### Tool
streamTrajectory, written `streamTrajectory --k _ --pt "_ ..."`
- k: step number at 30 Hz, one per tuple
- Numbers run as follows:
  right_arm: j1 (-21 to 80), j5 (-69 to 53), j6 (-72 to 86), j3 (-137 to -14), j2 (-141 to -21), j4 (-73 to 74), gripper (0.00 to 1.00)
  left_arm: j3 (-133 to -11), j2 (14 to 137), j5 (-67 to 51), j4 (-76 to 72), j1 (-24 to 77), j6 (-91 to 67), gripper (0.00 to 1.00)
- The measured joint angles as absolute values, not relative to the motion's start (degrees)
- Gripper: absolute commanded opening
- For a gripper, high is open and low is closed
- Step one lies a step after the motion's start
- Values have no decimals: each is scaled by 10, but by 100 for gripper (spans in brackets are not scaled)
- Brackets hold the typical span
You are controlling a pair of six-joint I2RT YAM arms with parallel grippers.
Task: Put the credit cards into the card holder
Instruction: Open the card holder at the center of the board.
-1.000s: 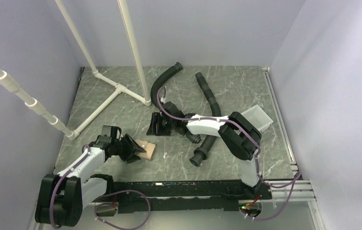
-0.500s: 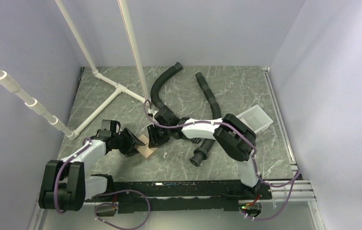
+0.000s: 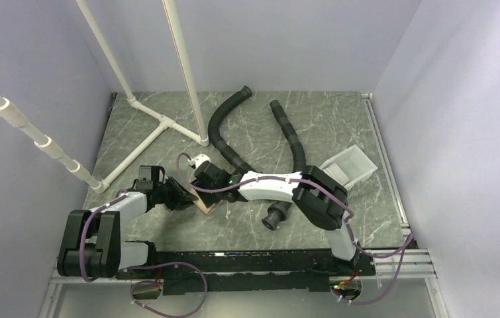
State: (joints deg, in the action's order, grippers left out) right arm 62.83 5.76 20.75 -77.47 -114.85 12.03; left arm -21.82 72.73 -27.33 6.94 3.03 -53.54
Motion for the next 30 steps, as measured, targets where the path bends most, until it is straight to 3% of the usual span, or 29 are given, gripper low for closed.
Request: streamTrajectory --k 2,7,12,15,21,27,30 --pt "636 91 188 -798 -1162 138 53 -218 733 -274 62 29 -533 12" --pt "642 114 151 -808 -1173 140 49 -218 742 -281 51 26 -529 9" --pt "642 118 131 -808 -1176 133 62 -219 749 -287 44 24 -525 5" --pt "643 125 112 -809 -1179 125 62 -220 755 -291 37 23 -521 0" --pt "649 150 69 -823 -1193 113 59 -233 771 -294 36 23 -509 0" --pt "652 156 33 -826 -1207 69 34 -240 781 -300 37 22 -493 0" --pt "654 156 44 -826 -1210 62 13 -242 783 -301 37 22 -490 0"
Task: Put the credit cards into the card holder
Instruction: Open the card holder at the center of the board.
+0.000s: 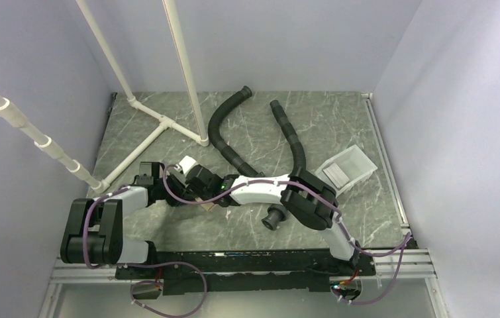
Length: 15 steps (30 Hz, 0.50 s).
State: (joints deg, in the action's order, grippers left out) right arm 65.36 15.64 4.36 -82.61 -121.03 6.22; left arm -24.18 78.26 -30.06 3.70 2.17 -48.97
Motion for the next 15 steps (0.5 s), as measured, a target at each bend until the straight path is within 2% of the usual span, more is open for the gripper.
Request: streamTrajectory --k 2,8,9,11,12,15 --pt "653 164 64 -819 -1210 50 1 -242 782 -301 37 22 -489 0" --pt "637 141 126 -752 -1172 -13 0 -242 782 -301 39 20 -486 0" --pt "629 132 133 -738 -1159 -14 7 -242 782 -302 39 19 -485 0" --pt "612 118 140 -721 -1137 -12 35 -243 783 -303 39 18 -482 0" --pt "604 112 138 -720 -1131 -11 42 -243 784 -304 39 18 -481 0" --pt "593 97 112 -720 -1123 -17 48 -244 786 -309 39 17 -477 0"
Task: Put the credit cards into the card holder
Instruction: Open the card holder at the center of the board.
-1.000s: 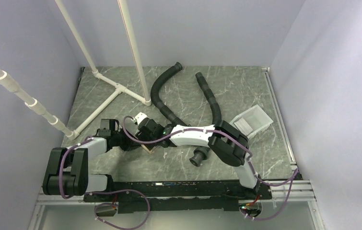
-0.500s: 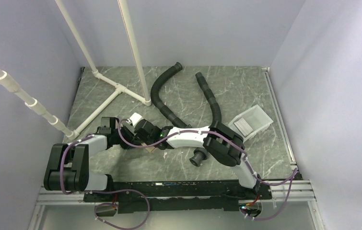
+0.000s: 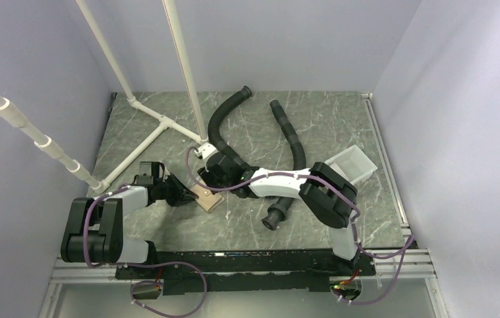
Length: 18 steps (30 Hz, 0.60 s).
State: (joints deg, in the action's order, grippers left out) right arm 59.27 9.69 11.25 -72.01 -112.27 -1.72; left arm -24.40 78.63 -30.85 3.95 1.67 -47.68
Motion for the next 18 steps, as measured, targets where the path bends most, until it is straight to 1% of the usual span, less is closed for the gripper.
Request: streamTrajectory --k 6,13,15,16,18 --pt "610 68 59 -719 -1127 -18 49 -245 789 -312 39 15 -474 0" --pt "632 68 34 -721 -1154 -21 51 -245 792 -316 39 14 -473 0" --pt "633 73 34 -721 -1154 -22 49 -247 792 -317 41 14 -472 0" --pt "633 75 36 -721 -1155 -22 45 -247 792 -316 42 14 -472 0" --pt "633 83 45 -722 -1157 -23 30 -248 792 -316 43 14 -472 0"
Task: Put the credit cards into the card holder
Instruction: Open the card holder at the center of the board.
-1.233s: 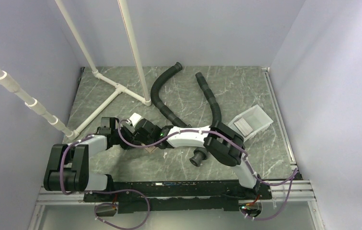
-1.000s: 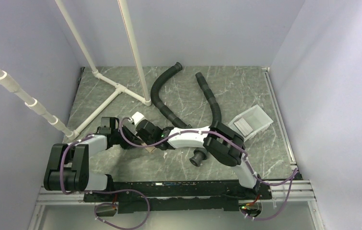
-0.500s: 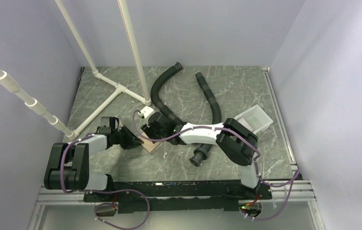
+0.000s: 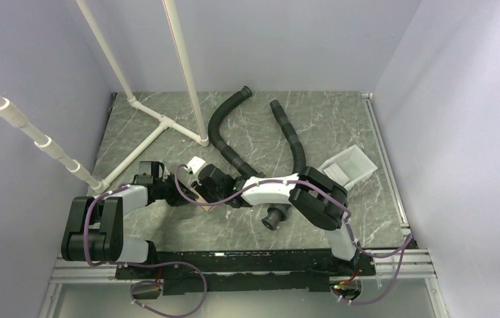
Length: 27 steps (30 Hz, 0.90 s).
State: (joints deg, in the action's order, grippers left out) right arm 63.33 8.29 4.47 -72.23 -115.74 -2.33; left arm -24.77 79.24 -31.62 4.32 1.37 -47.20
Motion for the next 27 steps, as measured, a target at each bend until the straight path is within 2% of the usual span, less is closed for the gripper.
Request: streamTrajectory --k 2,4,9,14,15,17,18,19,24,27 --pt "635 101 56 -727 -1162 -26 11 -248 792 -316 44 14 -472 0" --pt "636 108 72 -732 -1166 -29 0 -248 792 -315 44 14 -472 0" --pt "628 103 146 -698 -1147 -62 0 -250 792 -312 46 13 -470 0" --pt "533 -37 275 -588 -1071 -146 0 -250 792 -312 46 13 -468 0" --pt "510 -65 300 -573 -1060 -162 8 -250 792 -313 46 13 -466 0" --pt "475 -101 324 -572 -1053 -164 36 -251 792 -313 47 13 -463 0" --pt "471 -105 326 -582 -1053 -152 45 -251 792 -313 48 13 -461 0" --pt "474 -96 320 -597 -1053 -129 50 -252 792 -313 50 13 -460 0" --pt "550 57 262 -722 -1075 19 53 -257 792 -313 61 13 -448 0" --pt "594 106 225 -742 -1070 58 47 -260 794 -313 66 13 -444 0"
